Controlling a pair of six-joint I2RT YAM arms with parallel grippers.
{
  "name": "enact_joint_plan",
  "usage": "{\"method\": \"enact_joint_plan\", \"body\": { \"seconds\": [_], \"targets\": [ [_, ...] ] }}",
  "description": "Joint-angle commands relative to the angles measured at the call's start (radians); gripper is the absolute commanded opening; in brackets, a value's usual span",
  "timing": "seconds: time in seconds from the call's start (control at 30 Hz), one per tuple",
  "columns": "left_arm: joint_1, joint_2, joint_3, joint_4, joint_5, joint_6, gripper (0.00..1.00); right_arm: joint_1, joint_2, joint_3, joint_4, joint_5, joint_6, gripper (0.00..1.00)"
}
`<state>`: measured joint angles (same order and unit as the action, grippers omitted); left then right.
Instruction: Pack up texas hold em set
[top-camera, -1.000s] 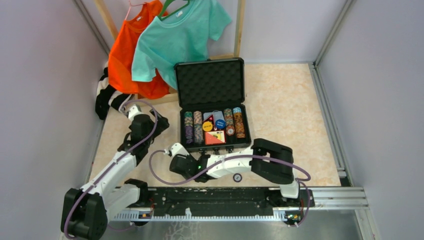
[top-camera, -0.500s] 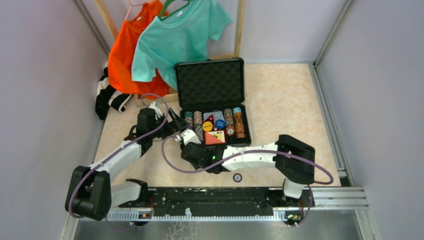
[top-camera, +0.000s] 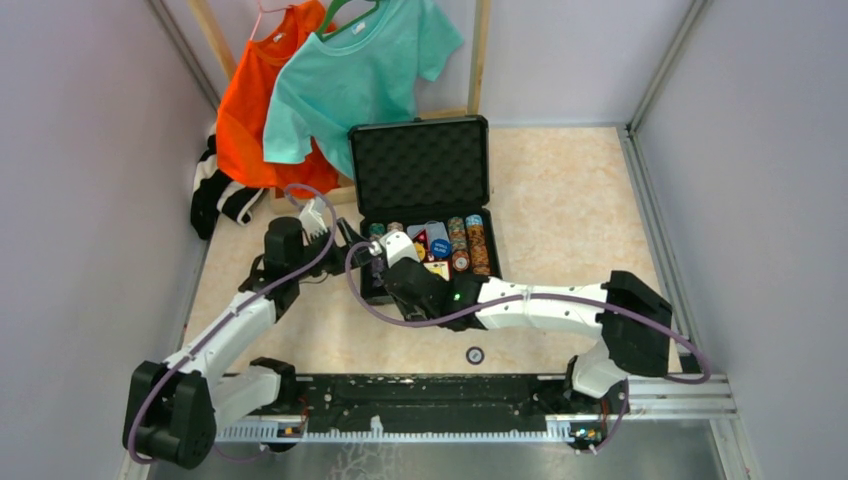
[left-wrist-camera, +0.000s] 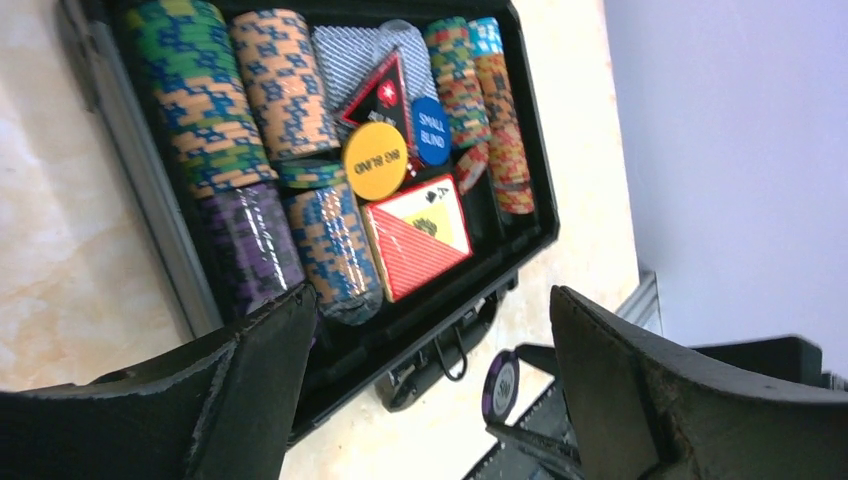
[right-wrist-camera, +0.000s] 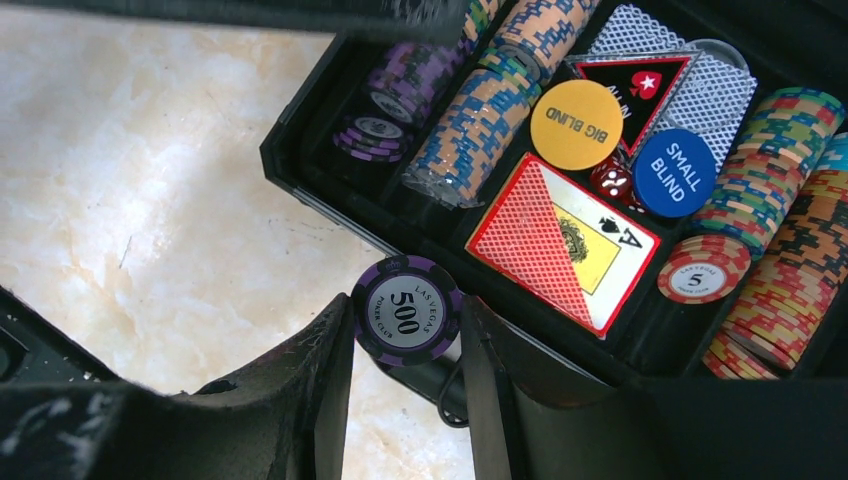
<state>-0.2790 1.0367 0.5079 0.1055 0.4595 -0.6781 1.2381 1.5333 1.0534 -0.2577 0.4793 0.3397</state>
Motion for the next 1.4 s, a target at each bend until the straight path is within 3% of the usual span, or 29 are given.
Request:
{"method": "enact_joint_plan", "body": {
  "seconds": [0.0,0.23,0.57,1.37],
  "targets": [
    [-0.015,0.0,-0.003,0.066,0.137,0.016,0.9,-0.016,-0.071,0.004,0.036,0.005,-0.039,0.38],
    [-0.024,0.059,-0.033,0.218,0.288,-0.033,0.81,-0.024,-0.112,0.009,0.039,-0.011,-0.062,0.38],
    [-0.044,0.125,-0.033,0.298,0.412,-0.111,0.74,-0.034,-0.15,0.003,0.033,-0.008,-0.089,0.38],
    [-0.097,0.186,-0.022,0.356,0.484,-0.147,0.59,-0.035,-0.166,0.002,0.043,-0.026,-0.1,0.38]
  ]
}}
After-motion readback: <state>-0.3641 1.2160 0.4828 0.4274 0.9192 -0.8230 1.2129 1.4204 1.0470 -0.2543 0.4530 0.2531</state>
